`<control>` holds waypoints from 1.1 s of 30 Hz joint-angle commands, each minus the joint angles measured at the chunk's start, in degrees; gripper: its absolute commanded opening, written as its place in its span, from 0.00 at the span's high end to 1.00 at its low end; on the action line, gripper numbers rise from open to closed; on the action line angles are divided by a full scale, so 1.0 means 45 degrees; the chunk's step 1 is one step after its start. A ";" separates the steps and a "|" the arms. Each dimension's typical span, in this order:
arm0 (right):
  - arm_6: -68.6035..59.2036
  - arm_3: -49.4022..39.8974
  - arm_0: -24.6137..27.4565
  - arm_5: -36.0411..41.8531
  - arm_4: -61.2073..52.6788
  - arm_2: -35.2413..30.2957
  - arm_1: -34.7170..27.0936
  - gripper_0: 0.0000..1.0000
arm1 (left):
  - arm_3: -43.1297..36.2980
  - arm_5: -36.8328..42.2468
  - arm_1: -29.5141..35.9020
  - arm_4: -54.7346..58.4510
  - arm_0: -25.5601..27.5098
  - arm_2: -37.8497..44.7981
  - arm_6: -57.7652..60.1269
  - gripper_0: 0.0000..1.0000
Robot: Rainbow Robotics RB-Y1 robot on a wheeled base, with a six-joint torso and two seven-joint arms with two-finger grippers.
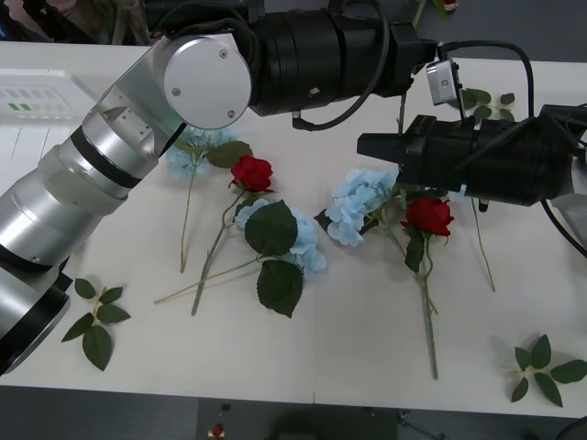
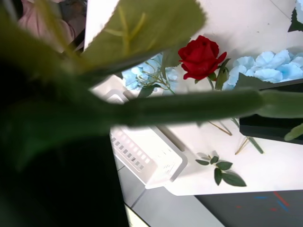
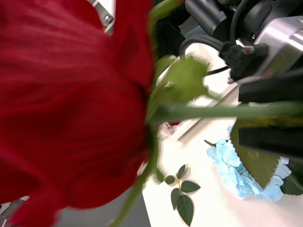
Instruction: Put the red flowers into the right box and the blue flowers into the left box
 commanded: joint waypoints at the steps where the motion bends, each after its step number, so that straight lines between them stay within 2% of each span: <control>1: 0.0192 -0.0154 -0.0285 -0.0034 -0.0019 0.0109 -0.0258 1.00 | -0.0200 -0.0161 0.0162 0.0000 -0.0509 0.0143 -0.0724 0.00; 15: 0.0016 0.0217 -0.0285 -0.0034 -0.0039 0.0206 -0.0883 1.00 | -0.0161 -0.0493 0.0221 0.0039 -0.0255 0.0143 -0.0645 0.00; 17: -0.0043 0.0392 -0.0305 -0.0034 -0.0019 0.0441 -0.1371 1.00 | -0.0415 -0.1079 0.0807 0.0528 -0.0274 0.0201 -0.0509 0.00; 20: -0.0160 0.0803 -0.0305 -0.0210 -0.0117 0.0948 -0.2601 1.00 | -0.0923 -0.1001 0.2643 0.3418 -0.0372 0.0201 0.0253 0.00; 23: -0.0531 0.1291 -0.0305 -0.0561 -0.0625 0.1476 -0.4008 1.00 | -0.1333 0.0132 0.4674 0.6289 -0.0274 0.0299 0.0429 0.00; 24: -0.1039 0.1779 -0.0324 -0.0620 -0.1152 0.1730 -0.4965 1.00 | -0.1353 0.1577 0.5885 0.7520 -0.0060 0.0533 0.0390 0.00; 25: -0.1214 0.1974 -0.0364 -0.0620 -0.1348 0.1808 -0.5316 1.00 | -0.1333 0.2222 0.6276 0.7793 0.0077 0.0690 0.0390 0.00; 27: -0.1683 0.2892 -0.0520 -0.0581 -0.1367 0.2062 -0.6879 1.00 | -0.1157 0.4682 0.7526 0.8067 0.0995 0.1471 0.0448 0.00; 29: -0.1996 0.4045 -0.0871 -0.0210 -0.1152 0.2257 -0.7914 1.00 | -0.0845 0.5952 0.8268 0.8086 0.2050 0.1979 0.0507 0.00; 33: -0.2601 0.6271 -0.1672 0.0786 -0.0195 0.2569 -0.9047 1.00 | 0.0210 0.6850 0.8756 0.6914 0.3163 0.1979 0.0409 0.00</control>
